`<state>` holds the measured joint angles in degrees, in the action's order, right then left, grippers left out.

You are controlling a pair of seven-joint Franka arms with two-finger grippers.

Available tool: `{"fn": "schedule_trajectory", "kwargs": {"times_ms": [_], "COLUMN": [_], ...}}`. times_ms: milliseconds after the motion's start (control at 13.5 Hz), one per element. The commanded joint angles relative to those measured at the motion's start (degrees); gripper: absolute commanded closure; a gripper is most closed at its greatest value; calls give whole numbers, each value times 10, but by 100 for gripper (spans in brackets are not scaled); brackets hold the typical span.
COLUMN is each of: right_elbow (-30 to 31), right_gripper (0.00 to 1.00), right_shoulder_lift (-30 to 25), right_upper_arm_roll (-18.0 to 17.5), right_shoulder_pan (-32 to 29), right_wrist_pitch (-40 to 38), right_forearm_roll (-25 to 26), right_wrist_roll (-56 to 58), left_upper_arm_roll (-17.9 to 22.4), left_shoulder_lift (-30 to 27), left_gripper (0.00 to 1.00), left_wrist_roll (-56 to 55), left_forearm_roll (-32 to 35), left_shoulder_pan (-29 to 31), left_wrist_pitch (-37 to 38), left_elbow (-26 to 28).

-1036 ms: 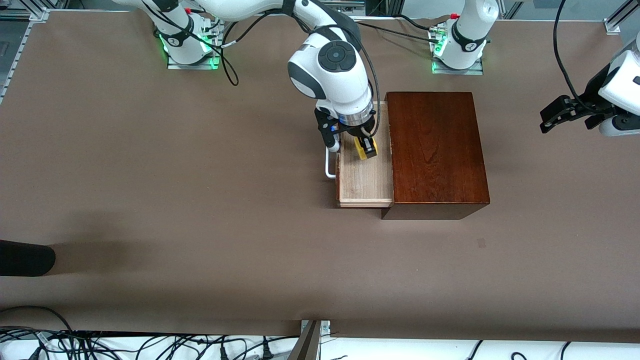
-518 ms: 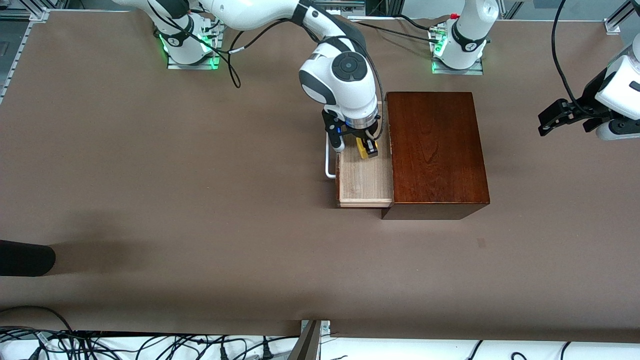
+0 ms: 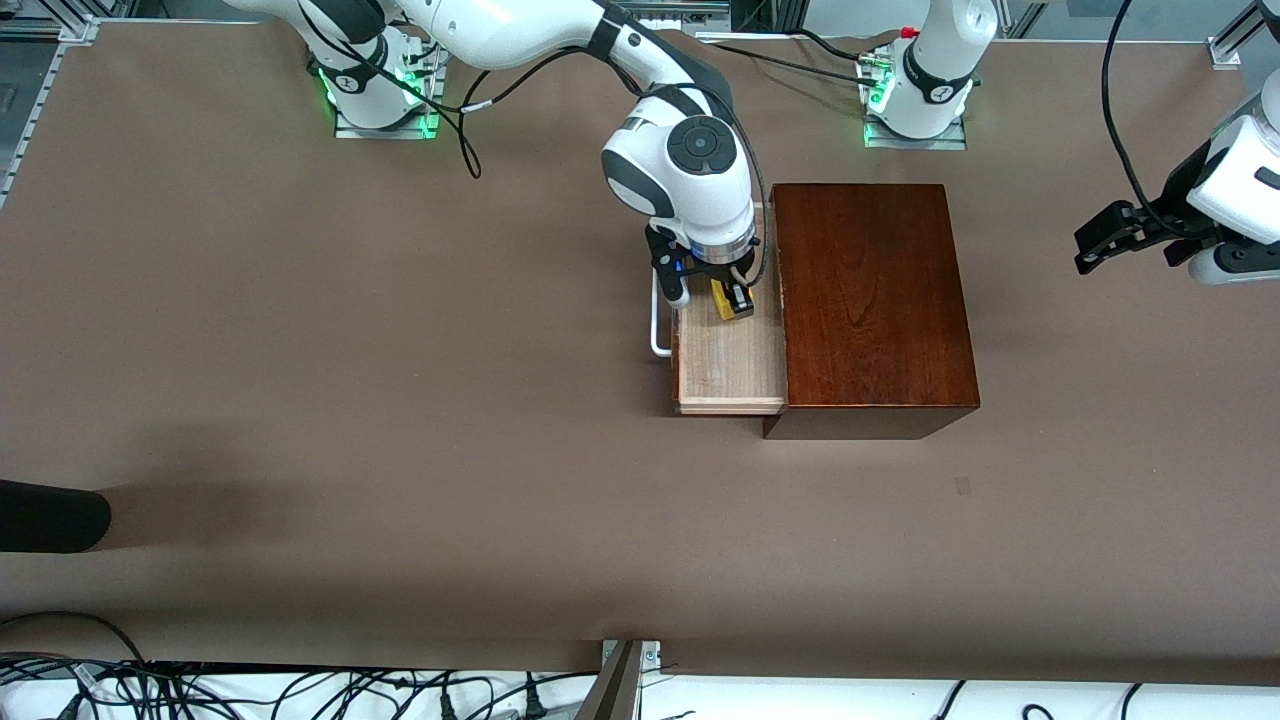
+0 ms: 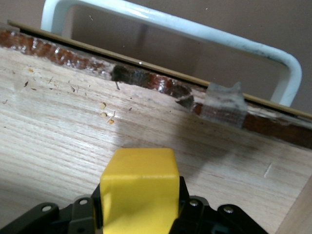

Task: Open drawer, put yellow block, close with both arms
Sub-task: 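Lower the cube into the drawer and open the right gripper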

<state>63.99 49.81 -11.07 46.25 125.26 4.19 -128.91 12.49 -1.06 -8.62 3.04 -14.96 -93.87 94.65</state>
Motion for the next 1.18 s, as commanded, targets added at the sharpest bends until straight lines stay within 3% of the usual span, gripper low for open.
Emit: {"fn": "schedule_trajectory", "kwargs": {"times_ms": [0,74,222,296,962,1110], "right_elbow": [-15,-16,-15,-15,-21,-23], "right_gripper": [100,97,24,0,0,0], "right_shoulder_lift": [6,6,6,6,-2,-26], "right_upper_arm_roll": [4,4,4,4,7,6], "right_shoulder_pan": [5,4,1,1,-3,-10], "right_wrist_pitch": [-4,-4,-4,-5,-30,-46], "right_forearm_roll": [12,12,9,10,6,7], "right_wrist_roll": [-15,-14,-14,-13,-10,6], "left_upper_arm_roll": [-3,-3,-3,-3,-3,-3], "left_shoulder_lift": [11,14,15,15,15,15], "left_gripper": [0,0,0,0,0,0], "left_wrist_roll": [12,12,12,12,12,12], "left_forearm_roll": [-12,-13,-13,-13,-12,-12], "left_shoulder_pan": [7,7,7,7,7,7], "left_wrist_pitch": [-8,-11,-11,-11,-11,-11], "left_elbow": [-17,-17,-17,-17,-18,-18]}}
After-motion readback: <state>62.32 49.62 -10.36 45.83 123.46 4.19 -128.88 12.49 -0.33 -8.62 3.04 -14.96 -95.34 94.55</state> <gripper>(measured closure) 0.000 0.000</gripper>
